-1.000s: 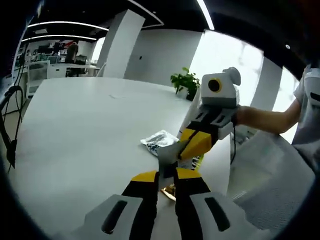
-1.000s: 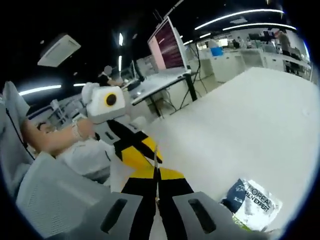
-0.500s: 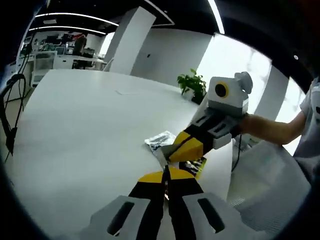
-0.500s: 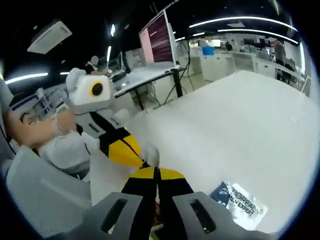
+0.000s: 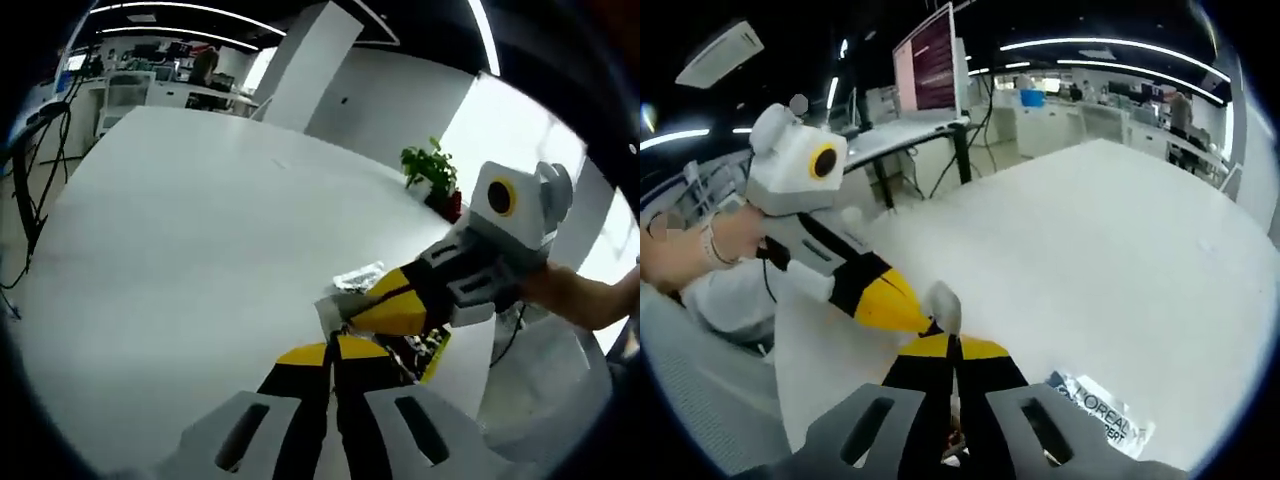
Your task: Arrange the skincare products in the storage area until every visible bottle or jar stands upright without overlapping.
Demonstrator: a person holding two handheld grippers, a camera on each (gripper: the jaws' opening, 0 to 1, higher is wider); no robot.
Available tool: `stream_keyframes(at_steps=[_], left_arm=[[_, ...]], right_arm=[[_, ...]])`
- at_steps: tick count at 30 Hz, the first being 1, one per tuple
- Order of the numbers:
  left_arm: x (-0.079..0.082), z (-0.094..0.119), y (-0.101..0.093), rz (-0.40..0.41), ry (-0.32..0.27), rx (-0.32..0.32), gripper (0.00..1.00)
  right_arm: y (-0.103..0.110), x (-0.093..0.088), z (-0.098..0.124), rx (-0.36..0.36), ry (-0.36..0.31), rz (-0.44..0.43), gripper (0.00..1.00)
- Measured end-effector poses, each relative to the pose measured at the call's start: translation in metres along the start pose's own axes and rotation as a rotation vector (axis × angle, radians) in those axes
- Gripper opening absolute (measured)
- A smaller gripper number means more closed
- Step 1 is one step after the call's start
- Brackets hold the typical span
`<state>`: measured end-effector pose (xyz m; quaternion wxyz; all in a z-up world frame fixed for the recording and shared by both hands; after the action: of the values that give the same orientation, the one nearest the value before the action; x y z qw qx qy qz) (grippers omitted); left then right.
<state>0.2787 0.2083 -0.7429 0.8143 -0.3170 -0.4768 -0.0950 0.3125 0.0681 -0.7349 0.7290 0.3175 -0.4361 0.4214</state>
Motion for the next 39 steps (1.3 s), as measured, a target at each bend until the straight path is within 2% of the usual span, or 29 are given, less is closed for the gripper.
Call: stream_keyframes(at_steps=[4, 7, 10, 13, 18, 19, 20, 27, 30, 33, 39], left_arm=[[0.002, -0.009, 0.006, -0.057, 0.04, 0.013, 0.0], [0.001, -0.011, 0.007, -0.093, 0.063, 0.005, 0.0], [0.001, -0.013, 0.008, -0.107, 0.07, 0.003, 0.0], [0.0, -0.017, 0.008, -0.116, 0.079, 0.001, 0.0], [-0.002, -0.024, 0.007, -0.178, 0.125, -0.01, 0.01], [-0.003, -0.024, 0.005, -0.179, 0.127, -0.013, 0.0], [-0.003, -0.025, 0.005, -0.178, 0.131, -0.016, 0.0], [-0.003, -0.034, 0.004, -0.261, 0.19, -0.026, 0.01], [-0.001, -0.039, 0.002, -0.29, 0.198, -0.031, 0.0], [0.0, -0.042, 0.002, -0.297, 0.204, -0.035, 0.0], [-0.002, -0.04, -0.001, -0.291, 0.207, -0.004, 0.0]], right_arm=[[-0.004, -0.006, -0.001, -0.013, 0.018, -0.002, 0.01], [-0.008, -0.012, 0.002, -0.045, 0.035, 0.025, 0.08], [-0.011, -0.012, 0.006, -0.067, 0.015, 0.017, 0.11], [-0.018, -0.009, 0.008, -0.125, 0.001, 0.07, 0.13], [-0.026, -0.007, 0.017, -0.177, -0.028, 0.078, 0.13], [-0.025, -0.007, 0.018, -0.164, -0.043, 0.075, 0.14], [-0.025, -0.008, 0.016, -0.149, -0.034, 0.062, 0.14], [-0.018, -0.017, 0.01, -0.118, 0.017, 0.125, 0.14], [-0.016, -0.02, 0.007, -0.109, 0.031, 0.138, 0.15], [-0.015, -0.022, 0.005, -0.101, 0.039, 0.143, 0.15], [-0.018, -0.026, 0.001, -0.103, 0.056, 0.133, 0.15]])
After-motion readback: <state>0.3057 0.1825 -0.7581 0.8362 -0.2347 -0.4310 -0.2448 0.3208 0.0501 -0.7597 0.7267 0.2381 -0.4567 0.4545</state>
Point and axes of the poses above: the point that each gripper's makers call its tool centre point, and the gripper's own axes: z roughly backward along the fingers, y roughly to its left, x roughly out of its top, the point moved 9 cm from there along z, roughly backward along the fingers, and after that the axes turned 13 degrees about -y, right-handed, at the moved point
